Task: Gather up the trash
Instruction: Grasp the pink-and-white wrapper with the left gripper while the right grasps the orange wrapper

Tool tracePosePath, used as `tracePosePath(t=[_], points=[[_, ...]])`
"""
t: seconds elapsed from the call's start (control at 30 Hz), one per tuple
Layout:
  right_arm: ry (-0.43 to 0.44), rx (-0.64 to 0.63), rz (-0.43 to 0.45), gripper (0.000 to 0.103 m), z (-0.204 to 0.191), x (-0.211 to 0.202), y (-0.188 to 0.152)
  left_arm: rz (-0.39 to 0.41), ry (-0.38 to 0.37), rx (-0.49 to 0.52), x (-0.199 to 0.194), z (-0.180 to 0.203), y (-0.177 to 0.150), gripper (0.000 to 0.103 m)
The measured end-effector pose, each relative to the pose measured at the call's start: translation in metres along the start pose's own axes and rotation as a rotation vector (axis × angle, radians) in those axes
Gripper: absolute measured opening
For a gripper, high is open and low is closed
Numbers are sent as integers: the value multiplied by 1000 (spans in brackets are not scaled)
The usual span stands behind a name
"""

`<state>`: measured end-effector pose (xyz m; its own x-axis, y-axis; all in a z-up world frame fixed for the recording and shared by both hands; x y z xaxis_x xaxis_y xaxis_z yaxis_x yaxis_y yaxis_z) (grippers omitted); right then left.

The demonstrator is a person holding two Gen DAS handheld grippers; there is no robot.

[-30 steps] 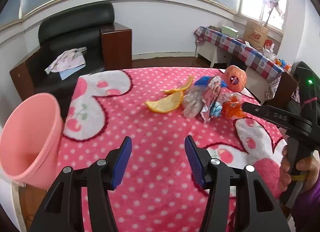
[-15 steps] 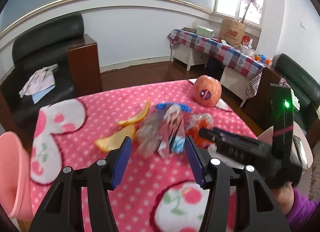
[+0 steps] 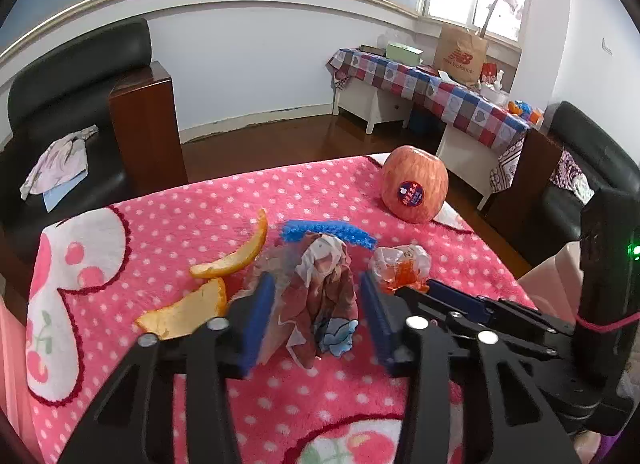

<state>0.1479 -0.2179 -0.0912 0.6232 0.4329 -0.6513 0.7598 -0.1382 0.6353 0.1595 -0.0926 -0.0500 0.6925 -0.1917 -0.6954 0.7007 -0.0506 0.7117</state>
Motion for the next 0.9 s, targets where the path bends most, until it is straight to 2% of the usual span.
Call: tracePosePath(t=[0.07, 0.3, 0.67, 0.9], points=[[3, 3, -1, 31, 0, 0, 0, -9, 8, 8, 4, 1, -2, 30], [8, 7, -1, 31, 1, 0, 0, 7, -10, 2, -5, 1, -7, 19], [9, 8, -1, 31, 1, 0, 0, 68, -56, -32, -62, -5, -16, 19], [-2, -4, -1, 31, 1, 0, 0, 95, -54, -66, -98, -18, -28, 19]])
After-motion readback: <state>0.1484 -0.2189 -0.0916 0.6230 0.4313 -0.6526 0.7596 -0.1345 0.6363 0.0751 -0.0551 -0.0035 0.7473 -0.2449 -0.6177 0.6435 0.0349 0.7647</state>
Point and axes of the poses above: each gripper's, at about its wrist camera, not at the fingertips, and x roughly the way its jaws point, z to its right, y to its top, the point moved 4 cm from there along x, roughly the way its jaws point, and after that the axes turned 1 degree about -z, right-handed, at the moved point
